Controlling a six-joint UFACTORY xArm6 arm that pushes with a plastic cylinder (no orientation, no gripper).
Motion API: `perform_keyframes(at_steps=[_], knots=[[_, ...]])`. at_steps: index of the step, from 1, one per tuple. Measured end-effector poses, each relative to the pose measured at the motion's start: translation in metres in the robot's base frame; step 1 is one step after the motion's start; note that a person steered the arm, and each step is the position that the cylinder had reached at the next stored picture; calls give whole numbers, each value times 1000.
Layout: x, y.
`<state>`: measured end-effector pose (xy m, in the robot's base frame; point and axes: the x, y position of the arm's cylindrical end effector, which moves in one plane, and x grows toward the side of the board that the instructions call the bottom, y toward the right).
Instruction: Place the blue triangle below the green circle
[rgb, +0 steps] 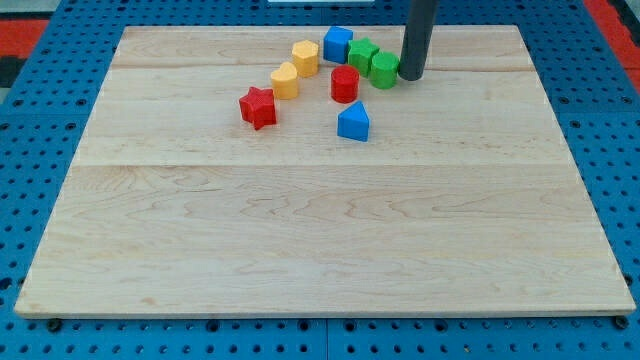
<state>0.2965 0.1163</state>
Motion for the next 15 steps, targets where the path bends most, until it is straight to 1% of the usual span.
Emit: perform_keyframes(at_steps=[1,2,4,5,6,8,9,11,12,15], knots=[[22,0],[80,-4],[138,-61],[134,-80],[125,-86],[93,-87],[85,-90],[74,-127],[74,-121],[74,-69]])
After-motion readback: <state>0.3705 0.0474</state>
